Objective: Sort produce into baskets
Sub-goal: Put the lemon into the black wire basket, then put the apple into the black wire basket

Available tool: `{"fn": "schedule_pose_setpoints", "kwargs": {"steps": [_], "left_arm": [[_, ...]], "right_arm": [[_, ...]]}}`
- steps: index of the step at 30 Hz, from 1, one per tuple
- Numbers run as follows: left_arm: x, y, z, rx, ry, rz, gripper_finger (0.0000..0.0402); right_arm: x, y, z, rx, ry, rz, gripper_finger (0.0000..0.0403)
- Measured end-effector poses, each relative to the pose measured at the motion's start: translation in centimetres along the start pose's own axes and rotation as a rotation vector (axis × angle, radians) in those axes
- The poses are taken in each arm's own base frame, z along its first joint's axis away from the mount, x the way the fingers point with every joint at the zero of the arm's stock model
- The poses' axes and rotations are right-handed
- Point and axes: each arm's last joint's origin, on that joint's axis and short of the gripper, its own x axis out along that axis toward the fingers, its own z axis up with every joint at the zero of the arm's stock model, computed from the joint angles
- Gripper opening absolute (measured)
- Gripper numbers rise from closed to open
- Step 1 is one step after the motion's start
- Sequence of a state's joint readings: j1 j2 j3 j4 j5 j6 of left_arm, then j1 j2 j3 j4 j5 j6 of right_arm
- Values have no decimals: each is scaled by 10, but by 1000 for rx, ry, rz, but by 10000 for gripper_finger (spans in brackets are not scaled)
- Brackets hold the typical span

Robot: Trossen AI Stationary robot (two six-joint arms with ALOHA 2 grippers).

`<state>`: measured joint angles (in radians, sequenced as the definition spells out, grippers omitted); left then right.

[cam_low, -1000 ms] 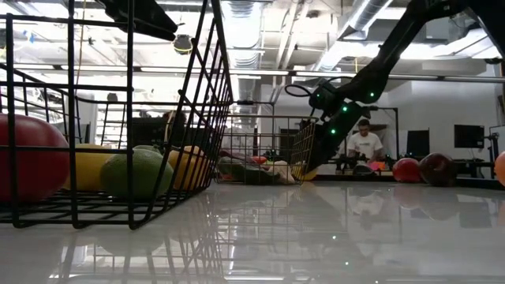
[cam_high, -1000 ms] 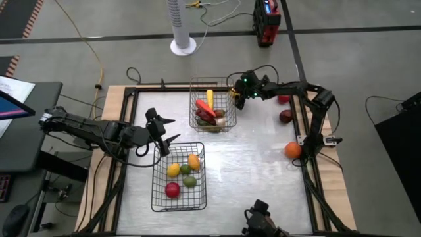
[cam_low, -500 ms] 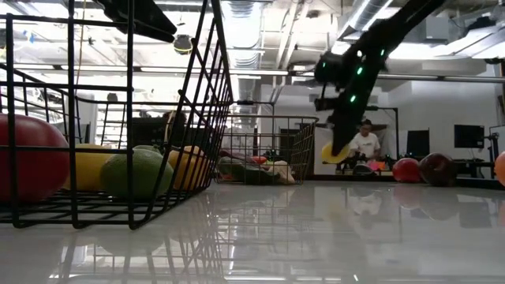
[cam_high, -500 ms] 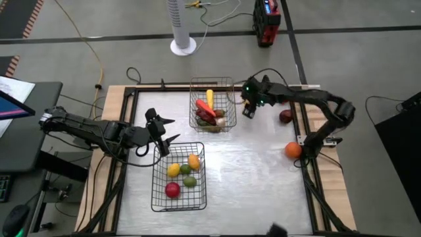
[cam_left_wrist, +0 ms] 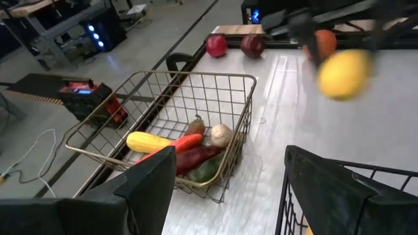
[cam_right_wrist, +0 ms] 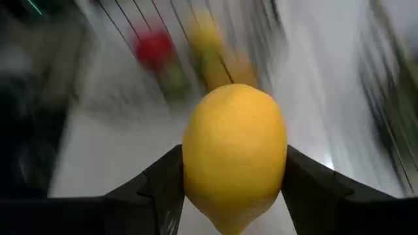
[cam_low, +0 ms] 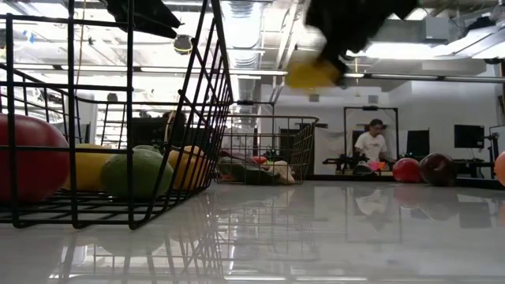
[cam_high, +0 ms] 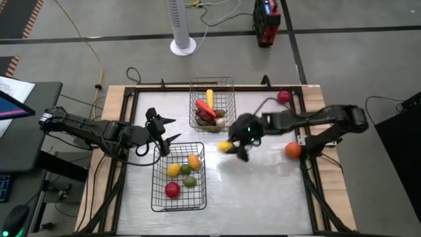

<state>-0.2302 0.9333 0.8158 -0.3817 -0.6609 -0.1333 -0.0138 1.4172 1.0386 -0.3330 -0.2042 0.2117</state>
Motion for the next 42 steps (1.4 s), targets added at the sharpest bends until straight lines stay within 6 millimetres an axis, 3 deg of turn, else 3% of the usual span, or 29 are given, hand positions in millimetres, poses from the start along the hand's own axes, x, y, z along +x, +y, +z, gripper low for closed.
{"fn": "schedule_pose_setpoints", "kwargs": {"steps": [4,6,11,16,22,27,30,34,42], "left_arm": [[0,0,1,13,-5,-1,274],[0,0,1,13,-5,-1,274],[0,0,1,20,-5,-1,274],[0,0,1,20,-4,-1,274],[0,0,-1,20,5,0,274],[0,0,-1,13,9,-8,274],[0,0,-1,11,10,-14,274],[0,-1,-1,8,11,-22,274],[0,-1,-1,8,13,-25,274]], "right_arm": [[30,37,22,-72,-326,105,240],[47,48,24,-112,-388,155,241],[79,61,36,-166,-338,199,269],[88,59,51,-157,-228,266,322],[66,48,52,-117,-34,78,354],[22,27,38,-136,150,-337,346],[-2,7,23,-60,286,-530,336],[-32,-19,3,87,427,-658,329],[-60,-82,-58,345,840,-832,328]]}}
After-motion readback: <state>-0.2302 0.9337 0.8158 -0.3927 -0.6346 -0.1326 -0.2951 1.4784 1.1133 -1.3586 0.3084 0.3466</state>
